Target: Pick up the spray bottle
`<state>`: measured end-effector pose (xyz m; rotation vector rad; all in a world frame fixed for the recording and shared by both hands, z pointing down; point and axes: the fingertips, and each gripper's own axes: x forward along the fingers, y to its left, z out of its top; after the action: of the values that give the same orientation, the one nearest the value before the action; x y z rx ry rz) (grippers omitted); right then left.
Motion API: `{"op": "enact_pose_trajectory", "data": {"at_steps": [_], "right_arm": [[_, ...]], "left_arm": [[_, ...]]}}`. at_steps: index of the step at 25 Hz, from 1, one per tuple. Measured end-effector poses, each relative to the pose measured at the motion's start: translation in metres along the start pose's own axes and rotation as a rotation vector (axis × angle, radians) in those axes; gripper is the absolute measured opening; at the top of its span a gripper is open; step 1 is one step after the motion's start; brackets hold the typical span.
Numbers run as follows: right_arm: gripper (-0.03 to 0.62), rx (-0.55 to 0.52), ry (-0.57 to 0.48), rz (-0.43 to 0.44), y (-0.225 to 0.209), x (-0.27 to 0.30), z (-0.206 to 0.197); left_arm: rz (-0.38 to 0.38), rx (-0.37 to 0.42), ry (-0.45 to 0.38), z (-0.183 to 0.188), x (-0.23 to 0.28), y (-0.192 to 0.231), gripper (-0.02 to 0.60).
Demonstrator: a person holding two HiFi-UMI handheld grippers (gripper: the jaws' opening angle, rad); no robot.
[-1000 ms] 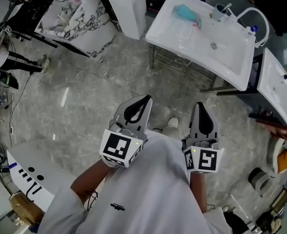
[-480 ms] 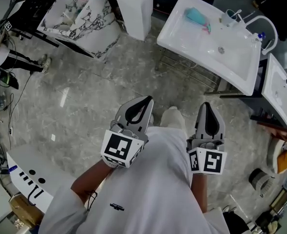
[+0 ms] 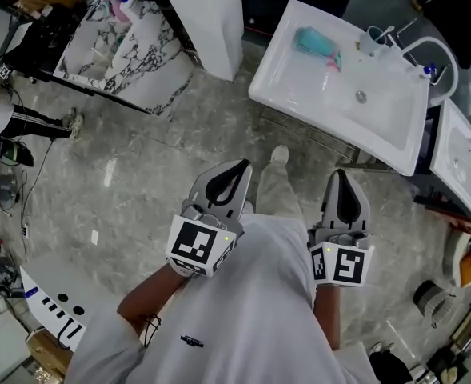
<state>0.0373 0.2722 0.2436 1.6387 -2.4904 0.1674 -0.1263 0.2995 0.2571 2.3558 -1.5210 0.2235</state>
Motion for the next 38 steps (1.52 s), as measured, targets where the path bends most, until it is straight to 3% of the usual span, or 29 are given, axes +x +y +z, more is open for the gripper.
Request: {"op": "enact_pose_trajectory", "data": {"at_steps": [18,38], "right_arm": [[0.005,0.039,0.058,0.126,-0.127,0.206,0.026],[0.006,0.024,0.106,0.112,-0.176,0.271,0.019]], "left_arm": [[0.045,0.023,0.048,0.091,0.228,0.044,0.003],[0.005,0.019,0.080,0.105,0.309,0.054,0.003]]}}
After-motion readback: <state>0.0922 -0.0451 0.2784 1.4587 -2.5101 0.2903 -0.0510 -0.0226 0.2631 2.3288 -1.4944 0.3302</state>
